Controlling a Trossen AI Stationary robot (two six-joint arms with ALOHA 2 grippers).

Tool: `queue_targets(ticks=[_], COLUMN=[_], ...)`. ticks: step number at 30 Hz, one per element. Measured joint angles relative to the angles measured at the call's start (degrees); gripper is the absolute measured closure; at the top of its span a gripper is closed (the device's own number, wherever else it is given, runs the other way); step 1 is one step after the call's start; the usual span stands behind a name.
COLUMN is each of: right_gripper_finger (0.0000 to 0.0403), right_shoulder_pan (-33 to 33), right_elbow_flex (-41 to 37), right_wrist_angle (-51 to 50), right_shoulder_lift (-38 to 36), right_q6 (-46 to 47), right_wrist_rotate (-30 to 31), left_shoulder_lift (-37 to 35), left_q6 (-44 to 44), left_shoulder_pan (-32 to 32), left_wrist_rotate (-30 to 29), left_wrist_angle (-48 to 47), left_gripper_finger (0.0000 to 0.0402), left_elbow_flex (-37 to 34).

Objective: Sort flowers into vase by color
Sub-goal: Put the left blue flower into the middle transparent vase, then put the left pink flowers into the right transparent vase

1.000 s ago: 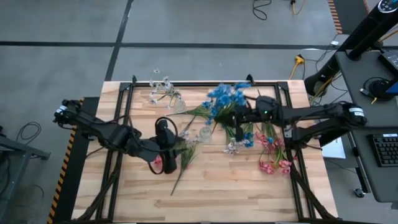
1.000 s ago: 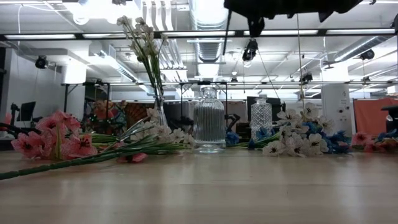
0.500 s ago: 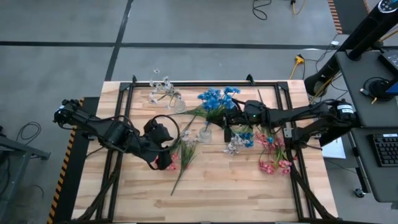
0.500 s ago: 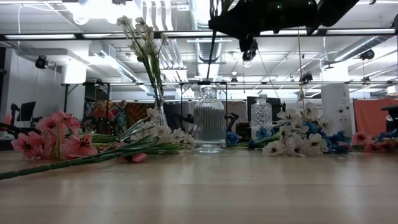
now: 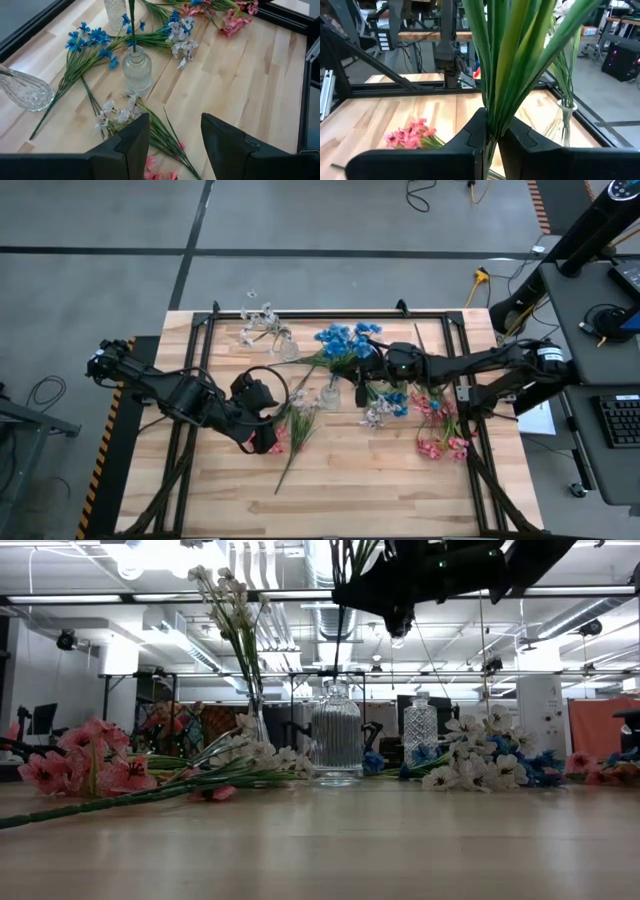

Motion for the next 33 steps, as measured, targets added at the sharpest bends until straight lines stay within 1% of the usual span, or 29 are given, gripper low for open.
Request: queue_targets(ticks=[2,6,10,21,33], right_gripper_finger=[0.0376,0.0376,0.0370,0.0296,0.0241], right_shoulder_pan=[0.0,-0.1,-0.1,-0.1,-0.1], right_elbow_flex=[0.0,0.0,0.0,0.0,0.0], right_wrist_angle=[-0.9,-0.6,-0.6,-1.2,-3.6], right_shoulder_lift=[0.2,0.6,0.7,0.7,0.5], right_q6=[0.0,0.6,1.5,2.0,1.9], right_wrist_rotate=[0.0,0.1,0.1,0.1,0.0], left_shoulder_lift=[0.0,0.0,0.0,0.2,0.2], left_q6=[0.2,1.1,1.2,1.2,1.3], left_shoulder_pan=[0.0,0.0,0.0,0.0,0.0], left_wrist_rotate=[-0.2,-2.5,-2.7,-2.7,-2.9], left_wrist_angle=[0.0,-0.1,-0.1,0.0,0.0], left_gripper_finger=[0.0240,0.0240,0.0240,0.0240,0.0240], left_elbow_flex=[-0.1,-0.1,-0.1,-0.1,-0.1])
